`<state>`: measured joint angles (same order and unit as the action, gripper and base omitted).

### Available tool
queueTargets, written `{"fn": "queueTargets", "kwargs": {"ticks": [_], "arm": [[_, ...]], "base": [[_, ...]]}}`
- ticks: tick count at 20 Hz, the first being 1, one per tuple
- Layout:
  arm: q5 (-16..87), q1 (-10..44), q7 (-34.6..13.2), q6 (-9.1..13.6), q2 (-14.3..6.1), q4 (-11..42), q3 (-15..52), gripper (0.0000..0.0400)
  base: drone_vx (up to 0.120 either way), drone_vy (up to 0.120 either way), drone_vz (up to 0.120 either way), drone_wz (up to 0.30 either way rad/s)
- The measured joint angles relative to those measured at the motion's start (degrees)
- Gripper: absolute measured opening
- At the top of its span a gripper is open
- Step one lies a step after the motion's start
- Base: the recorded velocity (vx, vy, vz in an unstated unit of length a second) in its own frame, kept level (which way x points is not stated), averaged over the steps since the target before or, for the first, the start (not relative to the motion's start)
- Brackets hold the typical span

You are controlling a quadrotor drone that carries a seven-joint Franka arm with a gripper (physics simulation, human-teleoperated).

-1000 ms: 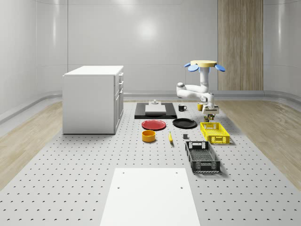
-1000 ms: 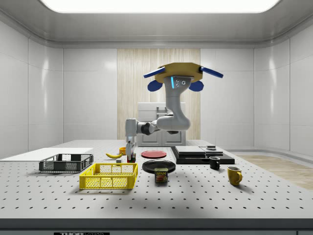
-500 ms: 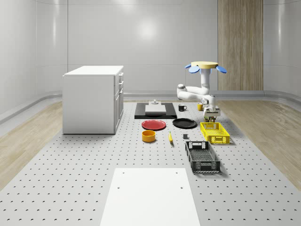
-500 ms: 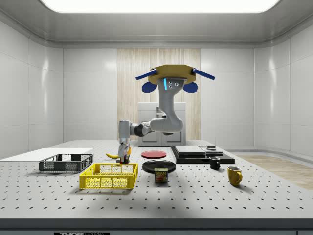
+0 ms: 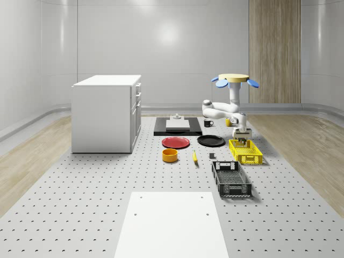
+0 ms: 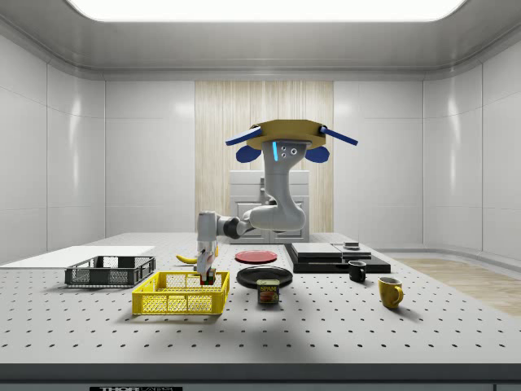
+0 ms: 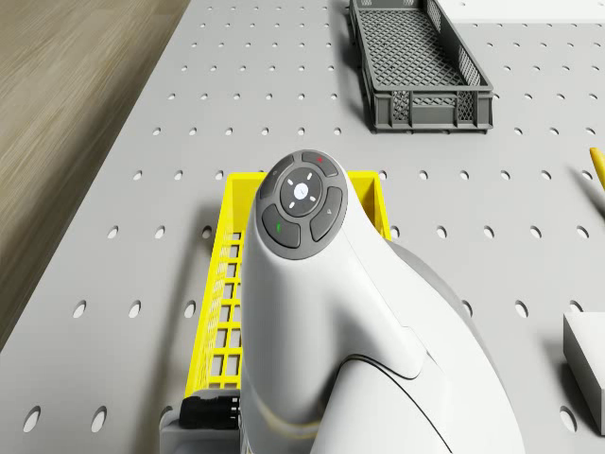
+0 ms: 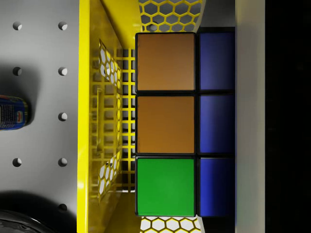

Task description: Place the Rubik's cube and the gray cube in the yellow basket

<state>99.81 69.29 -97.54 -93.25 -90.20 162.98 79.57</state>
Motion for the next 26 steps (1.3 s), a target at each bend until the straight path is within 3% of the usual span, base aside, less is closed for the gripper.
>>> {"fn": "queueTargets", "kwargs": {"ticks": [16, 22, 26], "arm": [[9.9, 1.8, -0.2, -3.6, 0.3, -2.6, -10.5, 0.0325], [10.3, 1.8, -0.1, -3.3, 0.7, -2.7, -10.8, 0.038], [8.4, 1.2, 0.0, -2.3, 0.8, -2.0, -8.7, 0.0393]], "base": [[0.0, 0.0, 0.0, 0.0], [0.0, 0.0, 0.0, 0.0], [0.0, 0.0, 0.11, 0.0]]}}
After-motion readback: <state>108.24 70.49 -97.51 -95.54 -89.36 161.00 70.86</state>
